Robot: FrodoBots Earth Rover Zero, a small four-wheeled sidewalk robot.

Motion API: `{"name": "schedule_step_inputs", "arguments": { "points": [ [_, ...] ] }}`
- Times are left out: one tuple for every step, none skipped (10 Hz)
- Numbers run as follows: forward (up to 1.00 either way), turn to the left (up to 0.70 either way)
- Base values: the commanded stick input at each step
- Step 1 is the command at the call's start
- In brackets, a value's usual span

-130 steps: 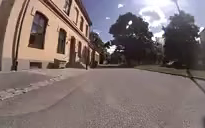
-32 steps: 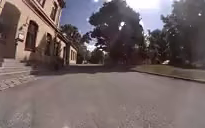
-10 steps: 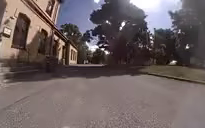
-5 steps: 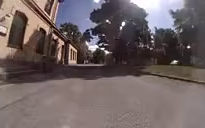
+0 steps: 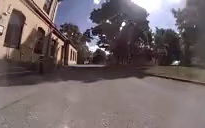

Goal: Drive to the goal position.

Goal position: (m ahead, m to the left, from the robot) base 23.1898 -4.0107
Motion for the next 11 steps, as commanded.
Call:
{"name": "schedule_step_inputs", "arguments": {
  "points": [
    [0.85,0.00],
    [0.85,0.00],
    [0.85,0.00],
    [0.85,0.00],
    [0.85,0.00],
    [0.85,0.00],
    [0.85,0.00],
    [0.85,0.00],
    [0.85,0.00],
    [0.85,0.00],
    [0.85,0.00]
  ]
}}
